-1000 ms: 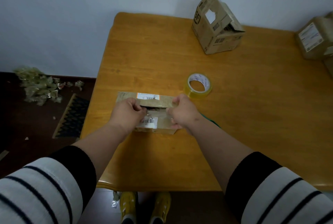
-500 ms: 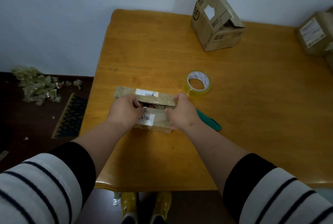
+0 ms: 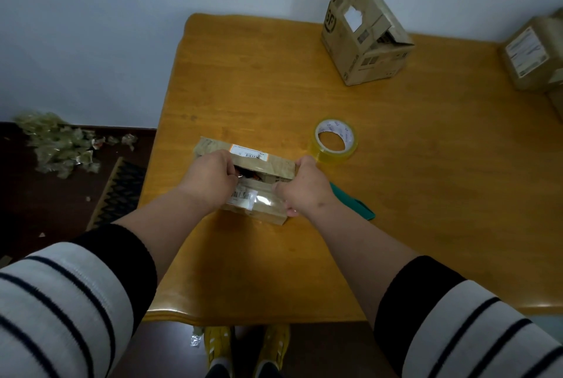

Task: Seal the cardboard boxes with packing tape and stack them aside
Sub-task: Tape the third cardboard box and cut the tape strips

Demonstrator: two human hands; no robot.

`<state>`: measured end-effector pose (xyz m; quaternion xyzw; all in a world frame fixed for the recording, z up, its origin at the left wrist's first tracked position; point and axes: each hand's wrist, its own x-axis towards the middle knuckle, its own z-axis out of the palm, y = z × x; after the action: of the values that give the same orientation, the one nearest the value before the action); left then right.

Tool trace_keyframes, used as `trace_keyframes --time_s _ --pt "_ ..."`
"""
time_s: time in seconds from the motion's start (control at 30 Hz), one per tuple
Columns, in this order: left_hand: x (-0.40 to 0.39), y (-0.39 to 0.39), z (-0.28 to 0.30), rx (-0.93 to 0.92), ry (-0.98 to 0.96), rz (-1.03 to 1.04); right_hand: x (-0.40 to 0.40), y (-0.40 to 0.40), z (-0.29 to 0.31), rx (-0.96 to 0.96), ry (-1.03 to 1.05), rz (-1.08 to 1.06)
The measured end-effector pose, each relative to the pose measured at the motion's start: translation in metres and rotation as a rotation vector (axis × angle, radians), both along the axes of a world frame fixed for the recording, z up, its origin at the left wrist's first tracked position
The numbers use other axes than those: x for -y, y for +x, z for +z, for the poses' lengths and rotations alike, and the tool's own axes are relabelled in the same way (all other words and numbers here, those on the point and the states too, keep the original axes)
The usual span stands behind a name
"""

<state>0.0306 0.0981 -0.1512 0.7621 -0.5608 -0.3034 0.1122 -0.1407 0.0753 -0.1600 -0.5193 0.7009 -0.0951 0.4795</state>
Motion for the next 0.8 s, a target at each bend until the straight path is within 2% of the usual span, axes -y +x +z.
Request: trace_keyframes --time_s 0.27,0.8 --pt "0.005 0.003 -0.006 0.083 -0.023 -0.071 -0.001 0.004 -0.003 -0.051 -0.077 0.002" --pt "0.008 0.002 -0.016 0.191 -0.031 -0.107 -0.002 0.006 0.004 -0.071 -0.080 0.024"
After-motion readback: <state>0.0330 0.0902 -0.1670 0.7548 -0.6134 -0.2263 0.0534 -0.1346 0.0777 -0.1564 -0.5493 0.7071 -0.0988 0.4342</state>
